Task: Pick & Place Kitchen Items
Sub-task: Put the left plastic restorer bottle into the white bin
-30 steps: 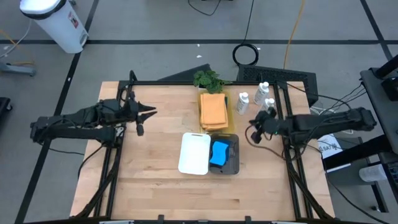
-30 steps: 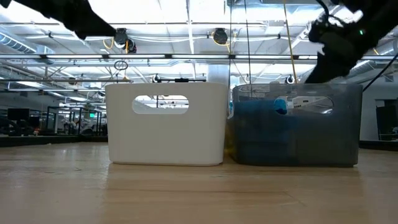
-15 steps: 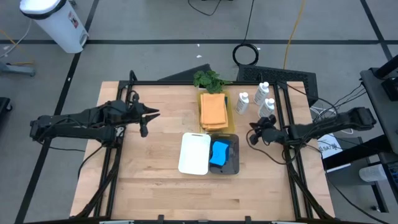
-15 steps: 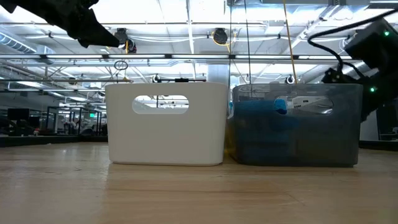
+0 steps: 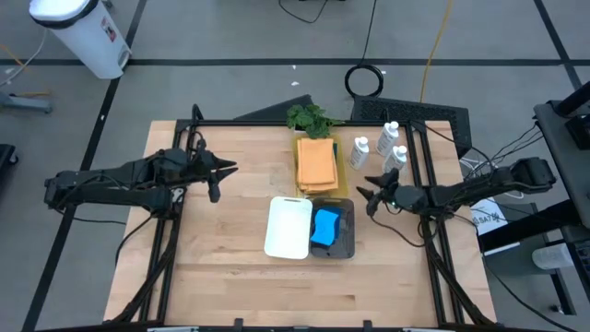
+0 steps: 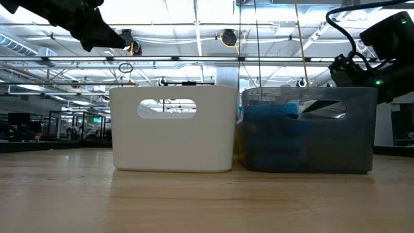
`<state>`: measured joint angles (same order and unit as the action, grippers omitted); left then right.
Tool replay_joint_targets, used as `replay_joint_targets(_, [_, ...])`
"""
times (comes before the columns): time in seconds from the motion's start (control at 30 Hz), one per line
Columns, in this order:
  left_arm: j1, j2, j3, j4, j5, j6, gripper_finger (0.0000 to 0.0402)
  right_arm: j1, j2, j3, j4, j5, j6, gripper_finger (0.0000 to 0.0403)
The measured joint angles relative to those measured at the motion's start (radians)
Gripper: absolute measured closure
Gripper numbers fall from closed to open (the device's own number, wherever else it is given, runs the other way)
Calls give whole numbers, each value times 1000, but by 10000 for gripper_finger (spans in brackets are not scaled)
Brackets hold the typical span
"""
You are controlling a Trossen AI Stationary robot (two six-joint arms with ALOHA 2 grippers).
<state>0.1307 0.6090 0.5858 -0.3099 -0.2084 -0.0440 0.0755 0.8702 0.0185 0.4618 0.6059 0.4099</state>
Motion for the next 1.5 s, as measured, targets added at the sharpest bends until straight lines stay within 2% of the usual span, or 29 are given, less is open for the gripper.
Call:
replay_joint_targets(0.1, [0,0,0,1,0,-3,323,-23,53,17,15,62,-26,163])
replay_joint_targets(0.23, [0,0,0,2,0,5,323,-73,133,64,2,96,-43,155])
replay_joint_targets(0.37, [0,0,0,3,-1,10,323,-141,233,122,9,47,-84,154])
replay_joint_targets(0.5, [0,0,0,13,0,12,323,-229,329,162,46,42,-91,154])
replay_joint_targets(0.6, [0,0,0,15,0,13,323,-283,384,195,120,-9,-102,154])
replay_joint_targets(0.73, [0,0,0,16,0,13,323,-336,451,210,196,-15,-116,156])
replay_joint_targets(0.83, [0,0,0,16,0,13,323,-366,484,227,256,-86,-116,162])
replay_joint_targets(0.97, [0,0,0,16,0,13,323,-376,527,233,304,-164,-116,169])
replay_joint_targets(1.33, [0,0,0,16,0,11,323,-377,632,235,454,-158,-116,208])
replay_joint_targets(1.5, [0,0,0,16,0,9,323,-377,622,235,450,-156,-194,230])
